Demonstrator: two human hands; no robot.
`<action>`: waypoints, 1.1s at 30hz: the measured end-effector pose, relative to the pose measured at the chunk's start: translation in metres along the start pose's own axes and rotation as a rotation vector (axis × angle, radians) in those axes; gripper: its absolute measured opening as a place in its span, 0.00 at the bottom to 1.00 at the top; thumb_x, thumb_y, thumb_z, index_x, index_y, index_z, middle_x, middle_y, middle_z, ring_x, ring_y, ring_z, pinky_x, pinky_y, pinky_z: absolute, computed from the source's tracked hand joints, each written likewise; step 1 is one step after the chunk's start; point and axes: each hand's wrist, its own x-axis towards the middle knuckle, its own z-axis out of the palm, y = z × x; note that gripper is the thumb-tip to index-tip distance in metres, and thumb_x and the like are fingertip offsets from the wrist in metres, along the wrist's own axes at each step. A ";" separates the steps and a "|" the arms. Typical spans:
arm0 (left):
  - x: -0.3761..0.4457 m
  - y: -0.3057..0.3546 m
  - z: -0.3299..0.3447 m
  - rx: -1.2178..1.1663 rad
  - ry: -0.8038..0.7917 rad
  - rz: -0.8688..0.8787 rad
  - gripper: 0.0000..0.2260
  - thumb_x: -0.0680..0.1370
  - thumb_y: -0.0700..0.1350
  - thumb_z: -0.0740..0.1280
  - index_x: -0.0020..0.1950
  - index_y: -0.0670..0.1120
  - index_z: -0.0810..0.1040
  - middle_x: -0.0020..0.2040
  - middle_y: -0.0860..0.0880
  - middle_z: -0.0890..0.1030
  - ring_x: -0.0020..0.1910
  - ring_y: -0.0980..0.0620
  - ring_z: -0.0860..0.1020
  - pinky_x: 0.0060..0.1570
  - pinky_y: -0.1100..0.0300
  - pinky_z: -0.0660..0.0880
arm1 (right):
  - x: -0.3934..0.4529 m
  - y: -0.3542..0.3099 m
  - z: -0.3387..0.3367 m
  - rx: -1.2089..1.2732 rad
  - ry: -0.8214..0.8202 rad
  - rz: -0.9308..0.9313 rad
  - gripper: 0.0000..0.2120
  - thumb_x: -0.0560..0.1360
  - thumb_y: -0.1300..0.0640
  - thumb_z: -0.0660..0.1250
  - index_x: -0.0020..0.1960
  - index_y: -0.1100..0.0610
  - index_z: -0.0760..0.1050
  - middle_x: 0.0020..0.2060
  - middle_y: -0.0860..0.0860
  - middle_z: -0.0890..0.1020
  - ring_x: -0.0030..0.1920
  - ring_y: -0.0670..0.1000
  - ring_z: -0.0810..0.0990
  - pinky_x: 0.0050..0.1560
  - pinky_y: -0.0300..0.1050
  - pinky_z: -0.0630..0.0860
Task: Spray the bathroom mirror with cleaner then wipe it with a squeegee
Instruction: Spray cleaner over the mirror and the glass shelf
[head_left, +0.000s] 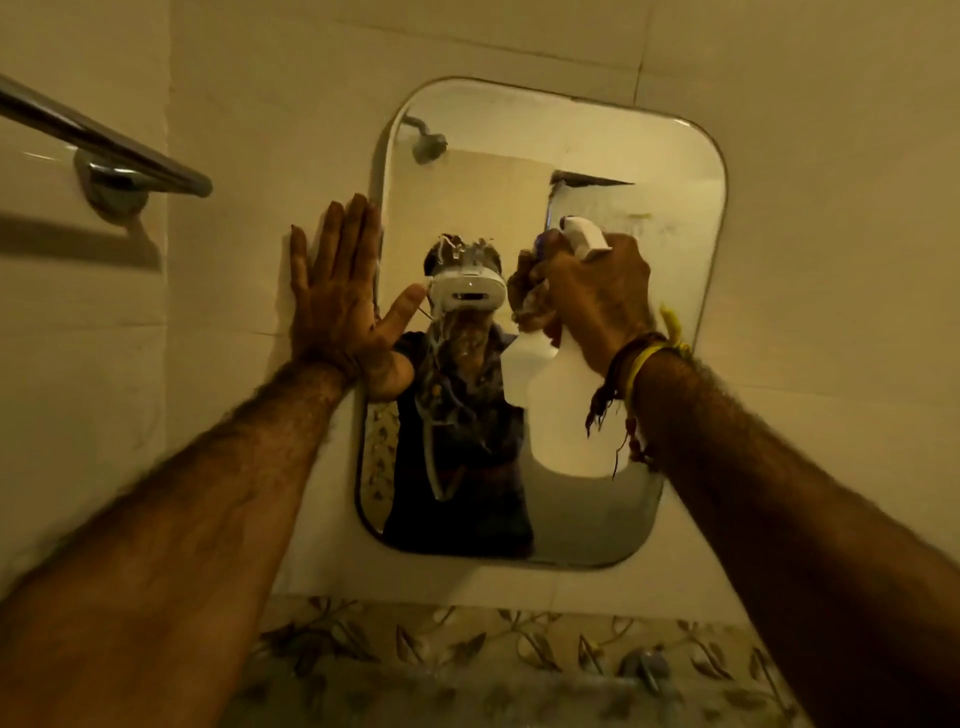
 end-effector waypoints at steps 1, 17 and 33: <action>0.000 0.000 0.000 0.003 -0.001 -0.003 0.39 0.79 0.70 0.48 0.83 0.49 0.45 0.84 0.48 0.48 0.82 0.49 0.46 0.78 0.36 0.43 | 0.004 0.003 -0.008 0.023 0.042 0.007 0.08 0.76 0.50 0.67 0.44 0.54 0.76 0.33 0.46 0.81 0.28 0.42 0.82 0.26 0.37 0.78; -0.009 0.002 -0.009 -0.021 -0.072 -0.032 0.40 0.79 0.70 0.50 0.83 0.46 0.45 0.83 0.45 0.48 0.82 0.43 0.45 0.76 0.32 0.41 | -0.027 -0.001 -0.004 0.026 -0.116 -0.006 0.03 0.76 0.54 0.69 0.47 0.52 0.76 0.40 0.52 0.82 0.31 0.48 0.84 0.28 0.44 0.81; -0.031 0.001 -0.009 0.026 -0.067 0.011 0.37 0.79 0.68 0.50 0.83 0.51 0.49 0.83 0.45 0.49 0.82 0.42 0.46 0.76 0.35 0.40 | -0.046 0.033 0.022 -0.127 -0.143 0.012 0.06 0.76 0.52 0.69 0.44 0.45 0.72 0.37 0.48 0.80 0.32 0.50 0.83 0.26 0.41 0.80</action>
